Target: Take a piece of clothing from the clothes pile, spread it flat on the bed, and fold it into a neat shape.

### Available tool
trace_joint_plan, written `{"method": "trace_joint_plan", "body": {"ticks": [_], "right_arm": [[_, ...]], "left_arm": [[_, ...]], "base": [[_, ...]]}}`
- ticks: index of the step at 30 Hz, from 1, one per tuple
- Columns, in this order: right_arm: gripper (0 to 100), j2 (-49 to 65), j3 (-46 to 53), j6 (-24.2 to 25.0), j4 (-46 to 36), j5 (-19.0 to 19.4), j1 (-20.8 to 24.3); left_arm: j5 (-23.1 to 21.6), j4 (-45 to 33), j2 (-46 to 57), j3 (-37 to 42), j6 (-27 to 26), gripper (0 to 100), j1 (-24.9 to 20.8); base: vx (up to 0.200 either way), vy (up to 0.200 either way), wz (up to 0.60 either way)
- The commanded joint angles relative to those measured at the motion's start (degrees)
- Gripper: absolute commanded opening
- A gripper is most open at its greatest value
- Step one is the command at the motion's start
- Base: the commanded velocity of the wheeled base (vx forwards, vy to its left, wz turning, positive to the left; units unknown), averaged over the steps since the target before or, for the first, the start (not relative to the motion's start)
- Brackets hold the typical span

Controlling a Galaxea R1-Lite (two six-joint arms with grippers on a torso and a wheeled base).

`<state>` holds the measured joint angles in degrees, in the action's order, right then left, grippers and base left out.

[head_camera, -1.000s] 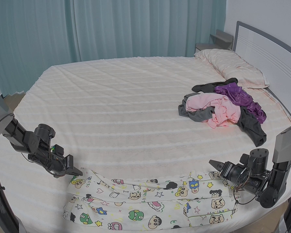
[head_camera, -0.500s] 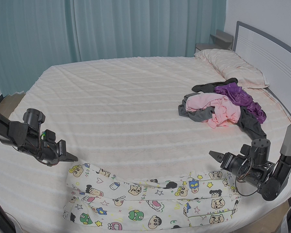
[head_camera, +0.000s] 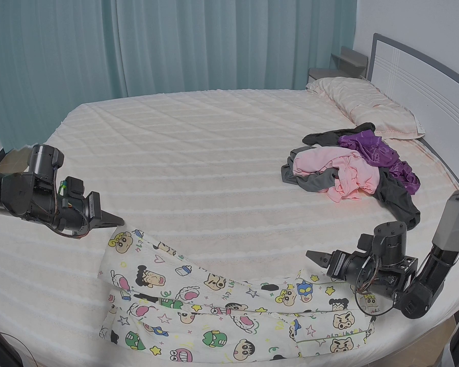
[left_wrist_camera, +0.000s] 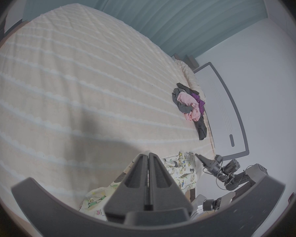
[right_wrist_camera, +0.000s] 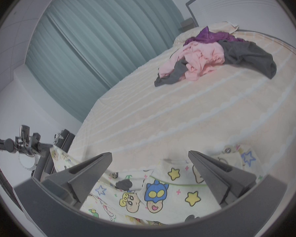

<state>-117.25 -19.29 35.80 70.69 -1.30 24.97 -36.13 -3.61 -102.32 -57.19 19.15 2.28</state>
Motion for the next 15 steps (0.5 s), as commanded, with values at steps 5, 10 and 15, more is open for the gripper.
{"method": "trace_joint_plan", "body": {"ticks": [5,10,15], "right_arm": [[100,-5.09,0.83,0.32,-0.03,1.22,0.70],[100,-5.09,0.83,0.50,-0.12,1.13,0.61],[100,-5.09,1.44,0.58,-0.03,1.22,0.61]], "left_arm": [[-0.61,0.62,-1.83,-2.93,0.62,0,-0.79],[-0.17,0.44,-1.83,-1.09,1.06,0,-0.43],[-0.69,0.80,-0.08,2.96,0.45,0,0.97]], "base": [[0.000,0.000,0.00],[0.000,0.000,0.00],[0.000,0.000,0.00]]}}
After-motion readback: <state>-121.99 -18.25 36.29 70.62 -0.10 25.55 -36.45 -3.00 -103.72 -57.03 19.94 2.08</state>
